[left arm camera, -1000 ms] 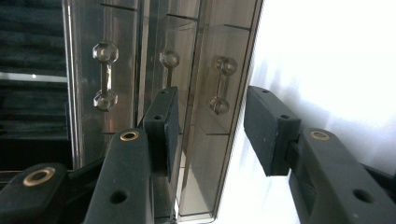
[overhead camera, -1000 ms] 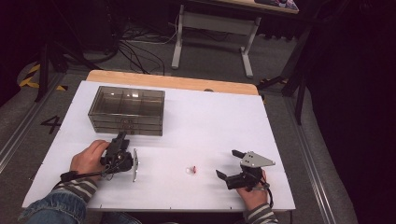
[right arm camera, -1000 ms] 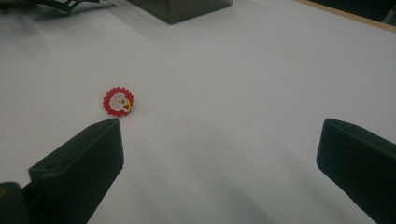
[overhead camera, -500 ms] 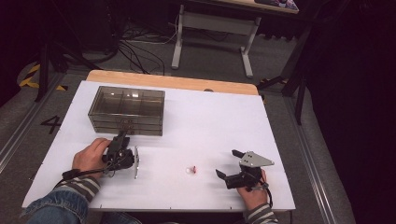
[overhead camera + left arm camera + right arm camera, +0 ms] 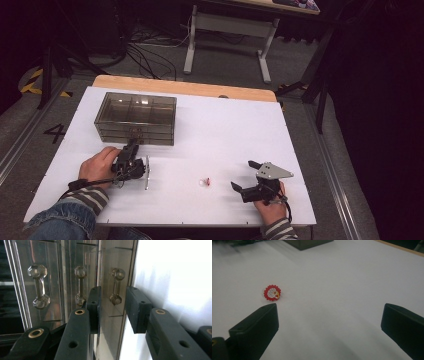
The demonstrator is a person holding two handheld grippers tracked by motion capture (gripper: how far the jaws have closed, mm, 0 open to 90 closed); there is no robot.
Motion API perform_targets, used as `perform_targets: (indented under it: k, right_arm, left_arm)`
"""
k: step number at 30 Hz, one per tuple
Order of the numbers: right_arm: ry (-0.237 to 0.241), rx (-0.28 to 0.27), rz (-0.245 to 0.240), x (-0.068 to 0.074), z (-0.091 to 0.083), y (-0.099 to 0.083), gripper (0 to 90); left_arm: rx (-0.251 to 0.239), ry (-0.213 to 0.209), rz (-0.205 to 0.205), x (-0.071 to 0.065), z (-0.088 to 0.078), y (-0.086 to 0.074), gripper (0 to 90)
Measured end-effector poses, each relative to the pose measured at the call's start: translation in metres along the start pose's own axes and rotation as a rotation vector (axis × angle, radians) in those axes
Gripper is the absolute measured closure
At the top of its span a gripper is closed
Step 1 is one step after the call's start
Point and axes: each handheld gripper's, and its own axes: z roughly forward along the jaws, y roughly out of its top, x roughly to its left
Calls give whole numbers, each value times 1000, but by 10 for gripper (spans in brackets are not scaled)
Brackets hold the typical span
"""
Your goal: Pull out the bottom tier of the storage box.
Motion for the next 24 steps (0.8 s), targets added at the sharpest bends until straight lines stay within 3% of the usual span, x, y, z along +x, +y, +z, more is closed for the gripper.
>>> perform_targets:
  k: [12,24]
  right_arm:
    - [1,0,-1,0,0,0,20]
    - [2,3,-3,0,0,0,20]
  left_arm:
    - [4,4,13,-3,6,-1,755]
    - [6,11,4,-5,7,-1,765]
